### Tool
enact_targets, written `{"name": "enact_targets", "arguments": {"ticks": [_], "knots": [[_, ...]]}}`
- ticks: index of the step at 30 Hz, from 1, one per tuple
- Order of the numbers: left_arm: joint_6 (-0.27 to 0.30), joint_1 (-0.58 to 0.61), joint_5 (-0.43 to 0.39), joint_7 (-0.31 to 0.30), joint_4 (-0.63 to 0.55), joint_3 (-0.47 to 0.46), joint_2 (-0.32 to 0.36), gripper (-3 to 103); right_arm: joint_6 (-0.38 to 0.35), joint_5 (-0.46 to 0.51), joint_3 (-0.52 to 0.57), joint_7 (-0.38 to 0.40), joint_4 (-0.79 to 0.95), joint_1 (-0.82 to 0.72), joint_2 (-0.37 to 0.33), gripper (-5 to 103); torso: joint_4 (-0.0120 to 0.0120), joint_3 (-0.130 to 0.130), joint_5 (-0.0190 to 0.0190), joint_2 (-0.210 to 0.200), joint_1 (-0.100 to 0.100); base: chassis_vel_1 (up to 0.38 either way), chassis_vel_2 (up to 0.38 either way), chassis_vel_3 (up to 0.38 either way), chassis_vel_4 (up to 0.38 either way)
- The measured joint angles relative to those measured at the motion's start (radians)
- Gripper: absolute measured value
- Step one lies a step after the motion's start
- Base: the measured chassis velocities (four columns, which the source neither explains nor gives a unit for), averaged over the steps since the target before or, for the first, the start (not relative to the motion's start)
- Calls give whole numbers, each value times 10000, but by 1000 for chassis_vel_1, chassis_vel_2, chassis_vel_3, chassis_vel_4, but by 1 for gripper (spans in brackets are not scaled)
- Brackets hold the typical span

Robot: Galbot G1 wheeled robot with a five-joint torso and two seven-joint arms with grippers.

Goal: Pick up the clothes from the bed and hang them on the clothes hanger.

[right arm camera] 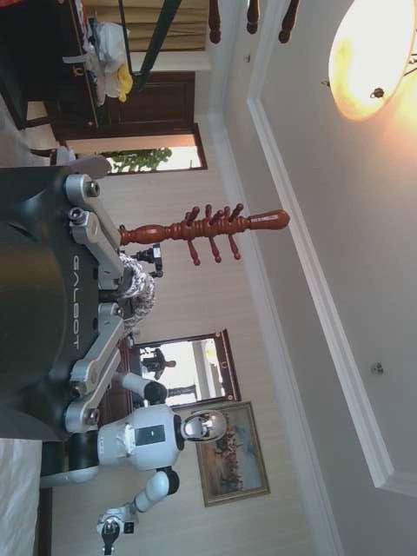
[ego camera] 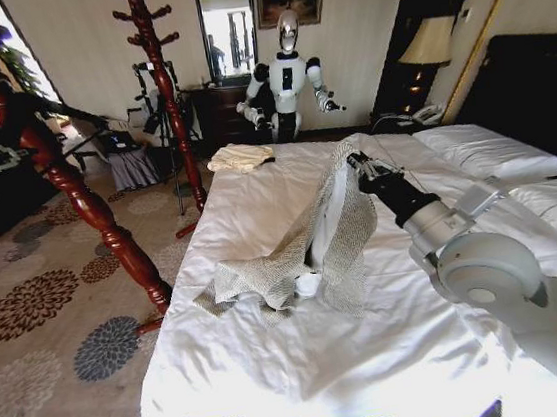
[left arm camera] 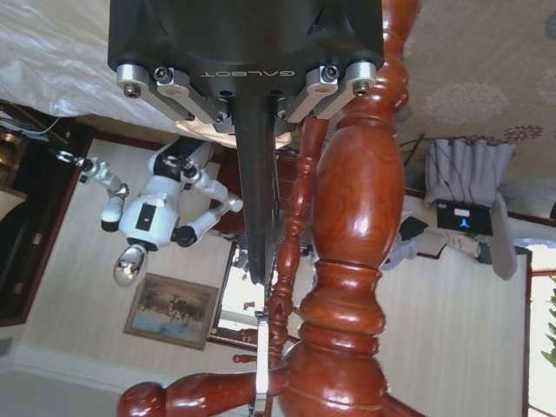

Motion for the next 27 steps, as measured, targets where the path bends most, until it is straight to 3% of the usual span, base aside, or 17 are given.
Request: {"name": "enact_targets", "arguments": {"ticks": [7,9,15,22,27], "knots": [[-336,-78,-50,265,-352,-31,29,18,1,0,103,5,-52,34,-49,2,0,0,0,0,1,0,0,0,0],[-569,-168,-48,636,-628,-97,-18,18,3,-2,155,29,-38,-18,-51,2,0,0,1,0,0,0,0,0,0],[-822,-292,-267,966,-1280,-225,-140,18,-13,8,277,216,49,-168,-101,2,0,-1,2,0,0,0,0,0,0],[-1267,-62,-458,1895,-2569,-245,-405,18,-504,73,395,1055,-17,-273,-184,2,0,-1,4,0,0,0,0,0,0],[-2088,581,-436,2747,-3753,156,-872,18,-908,286,554,1663,-81,-217,-313,2,0,-1,2,-1,0,0,0,0,0]]}}
